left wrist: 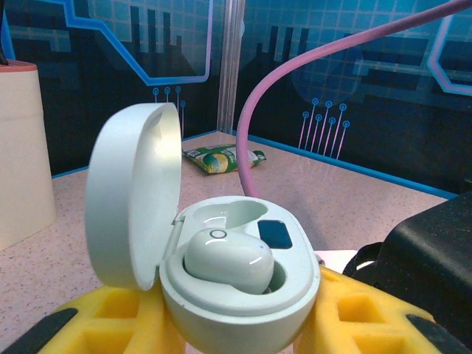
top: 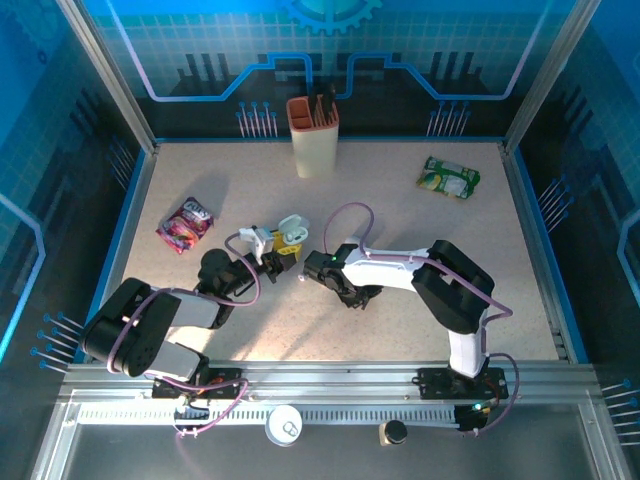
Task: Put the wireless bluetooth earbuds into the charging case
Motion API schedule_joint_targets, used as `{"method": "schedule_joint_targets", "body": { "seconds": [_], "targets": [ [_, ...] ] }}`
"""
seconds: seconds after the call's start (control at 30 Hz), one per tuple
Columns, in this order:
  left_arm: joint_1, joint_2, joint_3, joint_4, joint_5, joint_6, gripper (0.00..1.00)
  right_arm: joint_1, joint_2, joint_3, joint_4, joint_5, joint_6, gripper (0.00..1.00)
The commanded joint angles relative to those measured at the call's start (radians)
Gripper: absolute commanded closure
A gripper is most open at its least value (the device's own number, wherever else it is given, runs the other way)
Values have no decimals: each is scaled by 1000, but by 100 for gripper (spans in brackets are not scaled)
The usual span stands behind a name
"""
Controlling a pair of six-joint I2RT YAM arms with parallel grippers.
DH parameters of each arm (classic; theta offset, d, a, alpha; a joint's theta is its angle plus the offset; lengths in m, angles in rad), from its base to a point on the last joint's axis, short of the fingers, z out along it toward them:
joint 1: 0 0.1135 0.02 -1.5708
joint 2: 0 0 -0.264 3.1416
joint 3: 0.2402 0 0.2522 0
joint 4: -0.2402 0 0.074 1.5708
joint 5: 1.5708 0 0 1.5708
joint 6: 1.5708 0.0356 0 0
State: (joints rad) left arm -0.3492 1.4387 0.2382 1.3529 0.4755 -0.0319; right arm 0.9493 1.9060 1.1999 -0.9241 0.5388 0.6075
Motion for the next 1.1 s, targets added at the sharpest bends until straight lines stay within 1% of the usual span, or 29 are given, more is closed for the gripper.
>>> {"method": "schedule_joint_targets", "body": {
  "seconds": [0.0, 0.2, 0.37, 0.53, 0.67, 0.73, 0.8, 0.93, 1.03, 1.07],
  "targets": [
    [9, -3, -8, 48, 32, -3, 65, -5, 17, 9, -21, 6, -9, 72],
    [9, 1, -8, 48, 37, -6, 65, -7, 34, 16, -23, 7, -26, 76],
    [9, 8, -4, 48, 56, 10, 65, -8, 7, 17, -28, 6, -29, 80],
    [7, 18, 7, 48, 97, 14, 65, -18, -93, -8, -10, -10, -37, 81],
    [3, 22, 18, 48, 142, 14, 65, -47, -241, -58, 53, -81, -73, 81],
    [1, 23, 23, 46, 167, 18, 66, -68, -328, -90, 105, -142, -108, 81],
    [-1, 24, 30, 39, 192, 18, 66, -89, -415, -125, 171, -230, -154, 81],
    [-16, 22, 45, 17, 232, 23, 66, -155, -587, -168, 305, -497, -208, 82],
    [-42, 9, 57, -28, 245, 47, 66, -198, -662, -173, 386, -708, -234, 82],
    [-55, 0, 63, -56, 250, 62, 66, -207, -679, -169, 404, -760, -239, 82]
  ]
}}
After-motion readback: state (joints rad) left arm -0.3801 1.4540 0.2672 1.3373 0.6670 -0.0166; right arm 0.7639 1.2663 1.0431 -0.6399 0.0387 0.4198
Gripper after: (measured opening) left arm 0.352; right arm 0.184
